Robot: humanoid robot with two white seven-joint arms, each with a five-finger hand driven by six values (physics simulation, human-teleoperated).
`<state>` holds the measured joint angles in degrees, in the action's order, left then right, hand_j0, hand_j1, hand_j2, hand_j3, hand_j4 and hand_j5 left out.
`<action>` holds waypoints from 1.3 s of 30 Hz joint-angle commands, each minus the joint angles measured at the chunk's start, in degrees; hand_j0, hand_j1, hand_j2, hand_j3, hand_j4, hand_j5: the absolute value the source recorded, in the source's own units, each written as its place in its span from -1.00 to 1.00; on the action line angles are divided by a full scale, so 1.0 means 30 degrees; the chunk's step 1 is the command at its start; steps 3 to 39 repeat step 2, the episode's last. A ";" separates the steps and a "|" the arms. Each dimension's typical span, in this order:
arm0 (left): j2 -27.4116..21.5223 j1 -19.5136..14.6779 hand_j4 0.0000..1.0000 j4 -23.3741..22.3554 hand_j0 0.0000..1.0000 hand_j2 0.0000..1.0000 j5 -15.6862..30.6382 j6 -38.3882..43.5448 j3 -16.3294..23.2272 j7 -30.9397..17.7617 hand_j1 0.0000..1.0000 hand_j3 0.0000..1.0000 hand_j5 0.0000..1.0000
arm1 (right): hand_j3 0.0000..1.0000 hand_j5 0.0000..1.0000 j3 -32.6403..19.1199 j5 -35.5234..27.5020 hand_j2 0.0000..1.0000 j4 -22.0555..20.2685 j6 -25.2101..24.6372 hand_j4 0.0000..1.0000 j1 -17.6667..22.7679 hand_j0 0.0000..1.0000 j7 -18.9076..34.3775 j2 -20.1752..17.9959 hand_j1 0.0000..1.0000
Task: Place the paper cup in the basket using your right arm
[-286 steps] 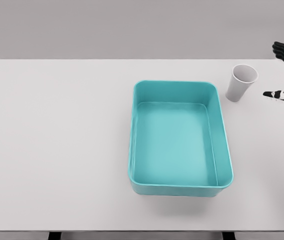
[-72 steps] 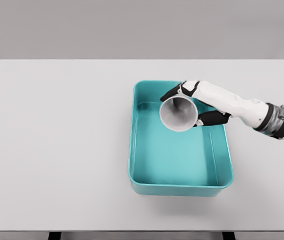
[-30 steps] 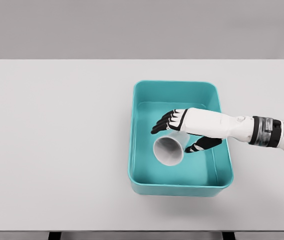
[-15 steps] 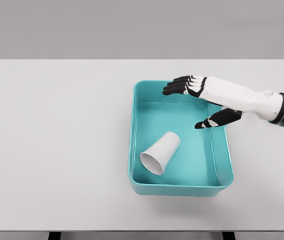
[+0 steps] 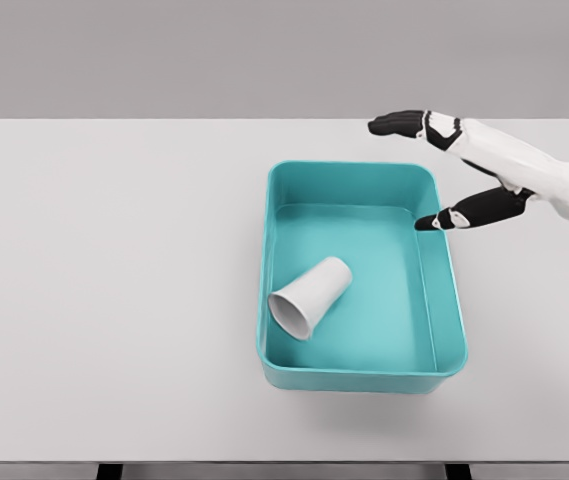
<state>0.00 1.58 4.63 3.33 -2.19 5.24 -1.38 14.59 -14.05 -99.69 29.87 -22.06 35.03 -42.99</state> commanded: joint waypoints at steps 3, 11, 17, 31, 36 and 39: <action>-0.0001 0.0000 1.00 0.0009 1.00 1.00 -0.0025 -0.0002 0.0039 -0.0008 1.00 1.00 1.00 | 1.00 1.00 -0.0174 -0.0151 1.00 0.0095 -0.0084 1.00 0.0029 1.00 -0.0010 0.0061 1.00; -0.0001 0.0000 1.00 0.0009 1.00 1.00 -0.0025 -0.0002 0.0039 -0.0008 1.00 1.00 1.00 | 1.00 1.00 -0.0174 -0.0151 1.00 0.0095 -0.0084 1.00 0.0029 1.00 -0.0010 0.0061 1.00; -0.0001 0.0000 1.00 0.0009 1.00 1.00 -0.0025 -0.0002 0.0039 -0.0008 1.00 1.00 1.00 | 1.00 1.00 -0.0174 -0.0151 1.00 0.0095 -0.0084 1.00 0.0029 1.00 -0.0010 0.0061 1.00; -0.0001 0.0000 1.00 0.0009 1.00 1.00 -0.0025 -0.0002 0.0039 -0.0008 1.00 1.00 1.00 | 1.00 1.00 -0.0174 -0.0151 1.00 0.0095 -0.0084 1.00 0.0029 1.00 -0.0010 0.0061 1.00; -0.0001 0.0000 1.00 0.0009 1.00 1.00 -0.0025 -0.0002 0.0039 -0.0008 1.00 1.00 1.00 | 1.00 1.00 -0.0174 -0.0151 1.00 0.0095 -0.0084 1.00 0.0029 1.00 -0.0010 0.0061 1.00; -0.0001 0.0000 1.00 0.0009 1.00 1.00 -0.0025 -0.0002 0.0039 -0.0008 1.00 1.00 1.00 | 1.00 1.00 -0.0174 -0.0151 1.00 0.0095 -0.0084 1.00 0.0029 1.00 -0.0010 0.0061 1.00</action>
